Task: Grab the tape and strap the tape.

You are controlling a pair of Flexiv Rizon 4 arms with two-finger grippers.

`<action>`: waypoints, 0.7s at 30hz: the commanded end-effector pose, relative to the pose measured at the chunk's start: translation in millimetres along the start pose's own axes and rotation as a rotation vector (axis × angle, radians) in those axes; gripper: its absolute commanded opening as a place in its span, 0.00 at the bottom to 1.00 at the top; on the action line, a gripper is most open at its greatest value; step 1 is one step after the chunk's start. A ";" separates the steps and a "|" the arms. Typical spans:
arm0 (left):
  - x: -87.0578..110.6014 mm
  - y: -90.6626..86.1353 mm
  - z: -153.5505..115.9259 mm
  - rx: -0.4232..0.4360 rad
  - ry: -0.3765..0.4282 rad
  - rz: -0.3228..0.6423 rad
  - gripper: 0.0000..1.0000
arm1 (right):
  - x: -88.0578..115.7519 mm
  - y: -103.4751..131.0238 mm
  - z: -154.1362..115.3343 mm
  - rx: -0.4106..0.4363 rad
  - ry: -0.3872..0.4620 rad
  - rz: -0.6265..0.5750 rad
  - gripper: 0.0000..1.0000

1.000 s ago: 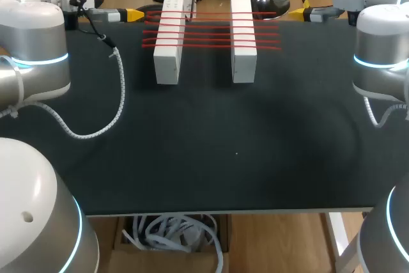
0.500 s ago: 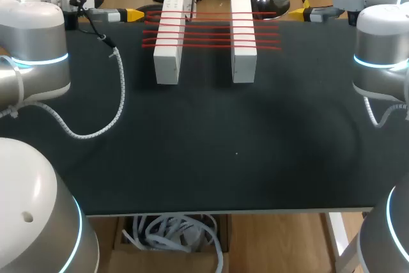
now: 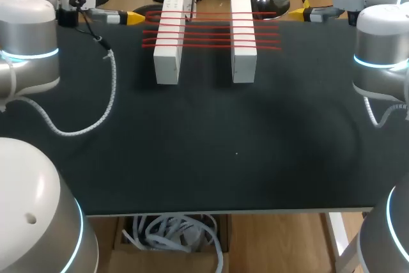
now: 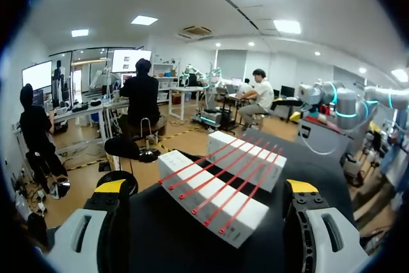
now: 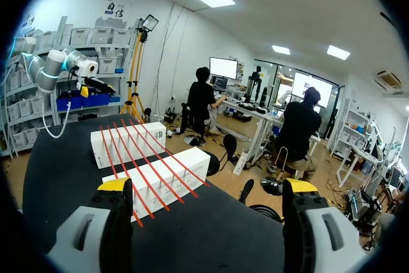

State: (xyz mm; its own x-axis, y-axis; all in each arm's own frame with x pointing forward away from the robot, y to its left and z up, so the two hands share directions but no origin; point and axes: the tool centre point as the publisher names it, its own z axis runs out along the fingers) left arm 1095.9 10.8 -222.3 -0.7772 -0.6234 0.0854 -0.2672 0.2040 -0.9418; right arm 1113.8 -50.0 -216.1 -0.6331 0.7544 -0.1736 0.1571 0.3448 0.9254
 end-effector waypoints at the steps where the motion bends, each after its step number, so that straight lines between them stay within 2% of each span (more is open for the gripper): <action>1: 2.2 9.3 -14.6 0.011 0.098 0.054 1.00 | 0.0 0.0 0.0 0.000 0.000 0.000 1.00; 4: 5.6 14.0 -17.6 0.002 0.136 0.088 1.00 | 0.0 0.0 0.0 0.000 0.000 0.000 1.00; 21: 6.7 16.5 -18.0 -0.009 0.139 0.094 1.00 | 0.0 0.0 0.0 0.000 0.000 0.000 1.00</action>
State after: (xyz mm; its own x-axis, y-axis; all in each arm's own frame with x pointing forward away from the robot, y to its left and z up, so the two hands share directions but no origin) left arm 1075.4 23.0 -230.9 -0.8692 -0.4929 0.0408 -0.1944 0.2646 -0.9446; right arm 1113.8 -50.0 -216.1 -0.6330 0.7544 -0.1736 0.1571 0.3448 0.9254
